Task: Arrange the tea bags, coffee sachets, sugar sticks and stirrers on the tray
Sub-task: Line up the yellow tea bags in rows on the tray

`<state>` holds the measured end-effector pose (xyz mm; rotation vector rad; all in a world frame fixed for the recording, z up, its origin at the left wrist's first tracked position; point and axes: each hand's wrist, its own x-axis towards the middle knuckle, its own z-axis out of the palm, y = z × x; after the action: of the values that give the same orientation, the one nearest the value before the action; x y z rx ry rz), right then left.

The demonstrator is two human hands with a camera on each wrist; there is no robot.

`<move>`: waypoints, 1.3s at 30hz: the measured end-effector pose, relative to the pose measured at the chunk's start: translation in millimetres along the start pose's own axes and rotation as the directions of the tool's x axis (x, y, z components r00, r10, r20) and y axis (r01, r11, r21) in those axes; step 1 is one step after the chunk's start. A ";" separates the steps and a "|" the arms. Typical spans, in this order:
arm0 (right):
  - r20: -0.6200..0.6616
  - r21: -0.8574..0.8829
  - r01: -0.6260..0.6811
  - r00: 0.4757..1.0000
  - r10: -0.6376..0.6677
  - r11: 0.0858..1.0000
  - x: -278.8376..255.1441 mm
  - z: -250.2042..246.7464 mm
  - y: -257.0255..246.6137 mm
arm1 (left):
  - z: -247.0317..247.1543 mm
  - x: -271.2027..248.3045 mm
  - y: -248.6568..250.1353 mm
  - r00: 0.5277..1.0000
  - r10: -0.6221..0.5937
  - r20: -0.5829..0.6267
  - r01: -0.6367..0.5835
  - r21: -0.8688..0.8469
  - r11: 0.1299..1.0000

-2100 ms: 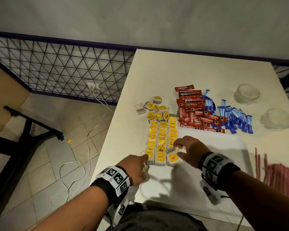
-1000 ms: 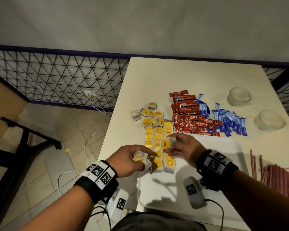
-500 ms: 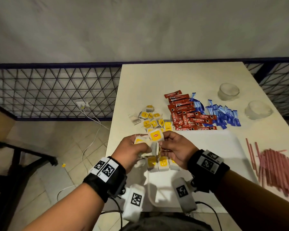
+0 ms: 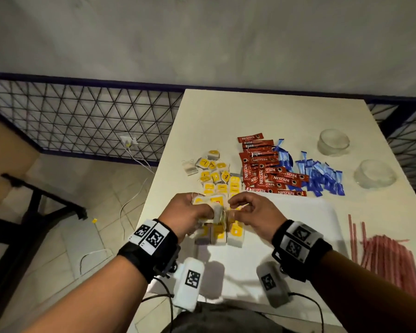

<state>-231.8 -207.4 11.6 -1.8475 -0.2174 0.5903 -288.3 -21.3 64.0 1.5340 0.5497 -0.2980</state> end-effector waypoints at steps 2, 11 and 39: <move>-0.086 -0.158 -0.078 0.994 0.065 0.984 -2.0 -9.6 22.4 | -1.2 -2.2 -4.9 0.999 -0.024 -0.049 0.023 -0.011 1.000; 0.018 -0.651 -0.097 0.990 0.143 0.753 -3.9 12.0 69.3 | -20.7 -14.0 -25.1 0.985 -0.095 -0.144 0.098 0.013 0.995; -0.100 -0.579 -0.043 0.995 -0.019 0.814 -10.5 24.5 79.4 | -43.4 -10.6 -47.6 0.990 -0.114 -0.082 0.120 0.076 0.990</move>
<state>-263.8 -219.7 -64.8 -2.4711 -0.3474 0.4628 -328.2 18.3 30.8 1.5995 0.6977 -0.3560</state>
